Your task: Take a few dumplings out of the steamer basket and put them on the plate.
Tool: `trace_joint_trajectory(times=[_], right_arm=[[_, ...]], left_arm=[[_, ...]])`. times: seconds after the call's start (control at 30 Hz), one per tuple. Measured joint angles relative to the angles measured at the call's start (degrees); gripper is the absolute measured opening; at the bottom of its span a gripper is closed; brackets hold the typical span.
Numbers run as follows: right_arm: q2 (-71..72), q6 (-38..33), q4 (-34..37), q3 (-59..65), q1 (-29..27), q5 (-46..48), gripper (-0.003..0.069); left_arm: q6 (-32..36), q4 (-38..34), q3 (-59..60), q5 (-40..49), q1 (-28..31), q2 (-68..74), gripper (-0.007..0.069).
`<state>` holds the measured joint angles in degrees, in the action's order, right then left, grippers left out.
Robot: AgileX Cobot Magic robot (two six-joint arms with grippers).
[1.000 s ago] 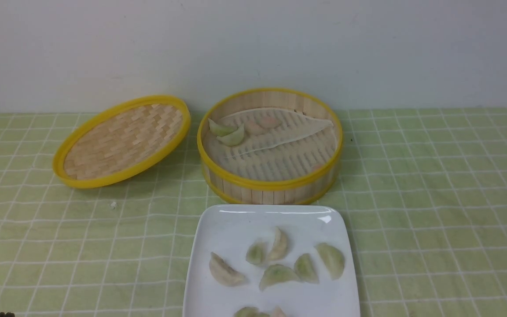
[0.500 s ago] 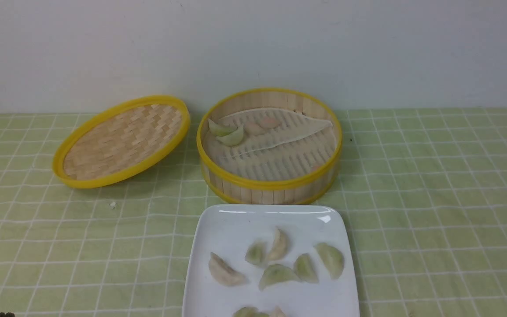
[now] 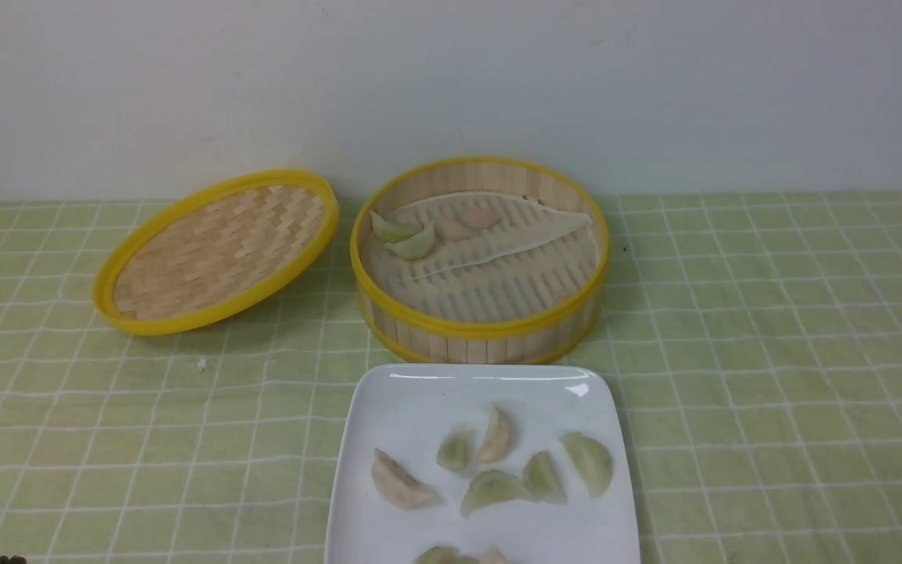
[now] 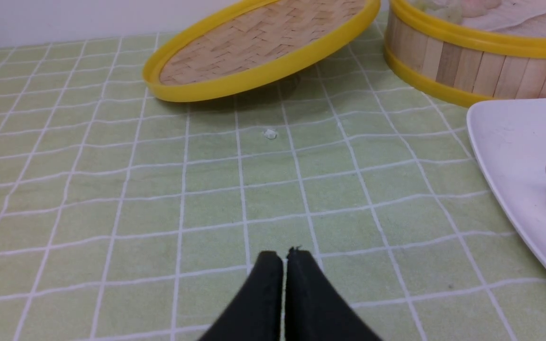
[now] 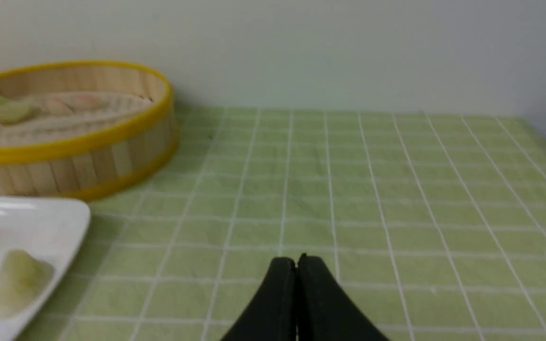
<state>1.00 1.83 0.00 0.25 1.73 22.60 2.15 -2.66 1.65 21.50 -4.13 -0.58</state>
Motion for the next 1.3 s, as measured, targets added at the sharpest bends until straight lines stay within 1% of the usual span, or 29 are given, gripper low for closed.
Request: trace_joint_trajectory(times=[0.07, 0.23, 1.3], right_arm=[[-0.1, 0.2, 0.0, 1.0, -1.1, -0.5, -0.0004], [-0.1, 0.5, 0.0, 0.9, -1.8, -0.4, -0.0004], [-0.1, 0.5, 0.0, 0.9, -1.8, -0.4, -0.0004]], left_arm=[[0.0, 0.0, 0.0, 0.1, 0.0, 0.0, -0.0006], [0.0, 0.0, 0.0, 0.1, 0.0, 0.0, -0.0006], [0.0, 0.0, 0.0, 0.1, 0.0, 0.0, -0.0006]])
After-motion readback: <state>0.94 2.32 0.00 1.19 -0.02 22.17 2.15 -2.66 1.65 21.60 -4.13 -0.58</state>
